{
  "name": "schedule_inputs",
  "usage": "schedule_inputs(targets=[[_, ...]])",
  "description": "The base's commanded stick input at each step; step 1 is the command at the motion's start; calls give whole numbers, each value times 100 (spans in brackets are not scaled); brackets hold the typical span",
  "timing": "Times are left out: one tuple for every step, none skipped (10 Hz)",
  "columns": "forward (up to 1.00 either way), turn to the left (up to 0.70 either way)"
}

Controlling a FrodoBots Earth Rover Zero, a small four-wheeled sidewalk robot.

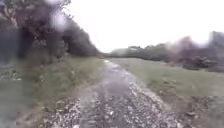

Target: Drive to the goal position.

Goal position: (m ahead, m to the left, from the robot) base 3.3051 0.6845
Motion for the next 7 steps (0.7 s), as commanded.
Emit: schedule_inputs(targets=[[100,0],[100,0],[100,0],[100,0],[100,0],[100,0],[100,0]])
